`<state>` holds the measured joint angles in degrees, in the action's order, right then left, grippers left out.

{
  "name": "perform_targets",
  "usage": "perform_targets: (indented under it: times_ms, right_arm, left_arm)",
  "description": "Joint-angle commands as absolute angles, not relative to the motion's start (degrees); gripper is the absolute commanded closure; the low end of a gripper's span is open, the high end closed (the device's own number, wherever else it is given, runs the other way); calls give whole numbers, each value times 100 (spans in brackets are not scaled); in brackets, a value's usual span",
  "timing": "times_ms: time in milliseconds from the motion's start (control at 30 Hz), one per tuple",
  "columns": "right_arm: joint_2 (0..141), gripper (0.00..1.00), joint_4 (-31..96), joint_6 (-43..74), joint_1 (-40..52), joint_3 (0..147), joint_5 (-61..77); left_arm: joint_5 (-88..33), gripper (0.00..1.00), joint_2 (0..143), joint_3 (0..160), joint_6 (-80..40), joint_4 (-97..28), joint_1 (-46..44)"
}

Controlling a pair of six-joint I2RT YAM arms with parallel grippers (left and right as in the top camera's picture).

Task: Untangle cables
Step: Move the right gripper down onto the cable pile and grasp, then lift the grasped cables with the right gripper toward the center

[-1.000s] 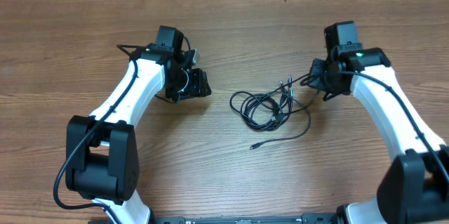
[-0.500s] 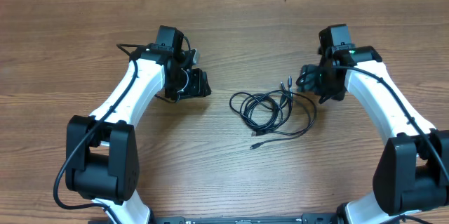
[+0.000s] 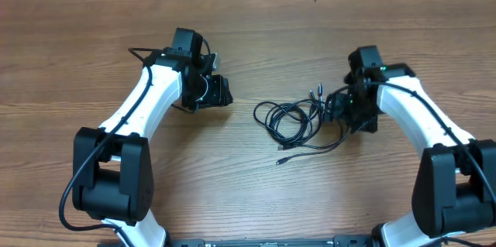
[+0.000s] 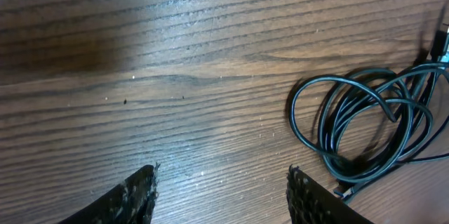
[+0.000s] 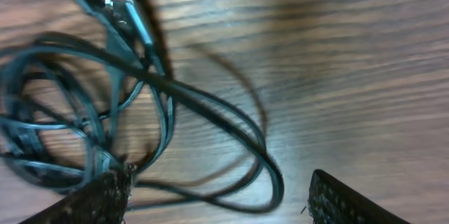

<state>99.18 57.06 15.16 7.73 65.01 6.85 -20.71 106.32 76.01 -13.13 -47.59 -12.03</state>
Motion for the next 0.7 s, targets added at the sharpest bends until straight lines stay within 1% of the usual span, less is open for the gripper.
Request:
perform_targets:
  times_ms: [0,100,200,300,600,667]
  right_arm:
    - [9909,19,5428,1500,915,6134,941]
    - [9911,19,5240,1516,1083,5968,1011]
    - [9915,19,5096,1520,1258,5876,392]
    - [9915,16,5000,1520,1382,5857,-268]
    - [9959,16,4851,1664,1280,5784,-1194]
    - [10044,16,4818,1669,1214,5769,-1201]
  left_arm:
    - [-2016,40,10683,7655,-1179,-4759,-1225]
    - [-2016,40,10683,7655,-1177,-4757,-1225]
    - [-2016,39,10683,7658,-1179,-4755,-1225]
    - [-2014,39,10683,7658,-1177,-4755,-1225]
    - [-1903,39,10683,7658,-1175,-4781,-1225]
    - [-1872,38,10683,7655,-1175,-4786,-1221]
